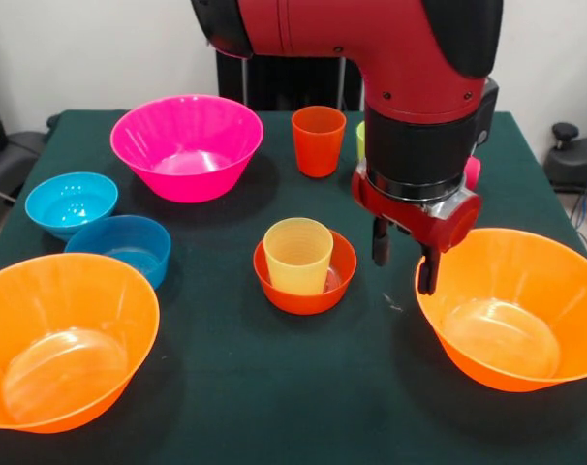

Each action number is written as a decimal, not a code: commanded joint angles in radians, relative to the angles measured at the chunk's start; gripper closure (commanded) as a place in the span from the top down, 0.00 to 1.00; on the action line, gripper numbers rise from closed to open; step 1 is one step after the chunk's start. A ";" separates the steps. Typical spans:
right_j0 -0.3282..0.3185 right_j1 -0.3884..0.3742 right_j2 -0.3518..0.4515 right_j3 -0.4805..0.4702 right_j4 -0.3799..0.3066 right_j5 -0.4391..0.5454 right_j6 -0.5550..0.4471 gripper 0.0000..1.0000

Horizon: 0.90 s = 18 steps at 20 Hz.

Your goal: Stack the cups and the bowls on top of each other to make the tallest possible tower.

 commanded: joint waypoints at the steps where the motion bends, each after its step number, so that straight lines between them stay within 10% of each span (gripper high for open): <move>1: -0.034 -0.028 0.122 0.052 -0.074 0.076 -0.294 1.00; 18: -0.027 -0.122 0.136 0.139 -0.090 0.086 -0.258 1.00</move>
